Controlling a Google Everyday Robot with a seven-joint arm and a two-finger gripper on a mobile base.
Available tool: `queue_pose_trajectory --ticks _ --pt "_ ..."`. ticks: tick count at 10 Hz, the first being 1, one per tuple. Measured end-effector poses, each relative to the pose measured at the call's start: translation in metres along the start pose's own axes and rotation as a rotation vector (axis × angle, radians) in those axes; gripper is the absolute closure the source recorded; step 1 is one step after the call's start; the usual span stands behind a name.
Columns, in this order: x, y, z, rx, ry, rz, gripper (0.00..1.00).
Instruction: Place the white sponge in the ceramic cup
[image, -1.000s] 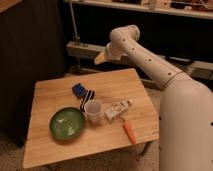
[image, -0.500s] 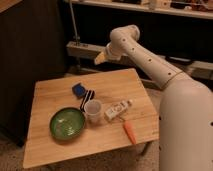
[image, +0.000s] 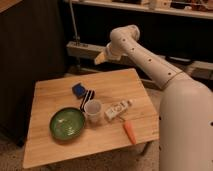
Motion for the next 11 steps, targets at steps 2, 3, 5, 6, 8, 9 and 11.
queue_pose_trajectory --ticks 2,3,5,6,8,9,11 --pt "0.000 0.000 0.000 0.000 0.000 0.000 0.20" --pt "0.000 0.000 0.000 0.000 0.000 0.000 0.20" --pt "0.001 -0.001 0.000 0.001 0.002 -0.002 0.20" --pt "0.004 -0.005 -0.002 0.021 0.002 -0.025 0.20" --pt "0.012 -0.028 -0.004 0.070 -0.004 -0.096 0.20" --pt "0.020 -0.057 -0.002 0.097 -0.009 -0.157 0.20" --pt "0.019 -0.115 -0.002 0.128 -0.020 -0.252 0.20"
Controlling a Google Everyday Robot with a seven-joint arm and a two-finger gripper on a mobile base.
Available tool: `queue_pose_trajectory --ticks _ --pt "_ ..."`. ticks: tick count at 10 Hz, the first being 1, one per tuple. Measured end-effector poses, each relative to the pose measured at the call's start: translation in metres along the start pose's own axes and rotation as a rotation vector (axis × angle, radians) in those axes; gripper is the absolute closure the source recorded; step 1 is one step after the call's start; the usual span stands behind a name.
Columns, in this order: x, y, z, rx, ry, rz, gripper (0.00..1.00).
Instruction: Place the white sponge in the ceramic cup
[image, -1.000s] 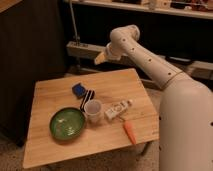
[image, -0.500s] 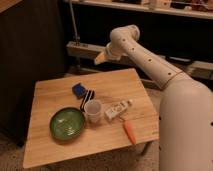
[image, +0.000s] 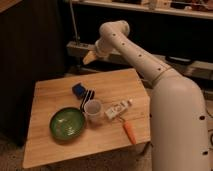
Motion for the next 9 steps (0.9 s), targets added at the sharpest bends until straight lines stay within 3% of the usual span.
queue_pose_trajectory --ticks 2,4,7,9 --pt "-0.007 -0.047 0.015 0.004 -0.037 -0.059 0.20" --pt "-0.022 -0.077 0.052 -0.006 -0.086 -0.074 0.20" --pt "-0.034 -0.076 0.106 -0.058 -0.137 -0.078 0.20" --pt "-0.021 -0.080 0.144 -0.106 -0.177 -0.105 0.20"
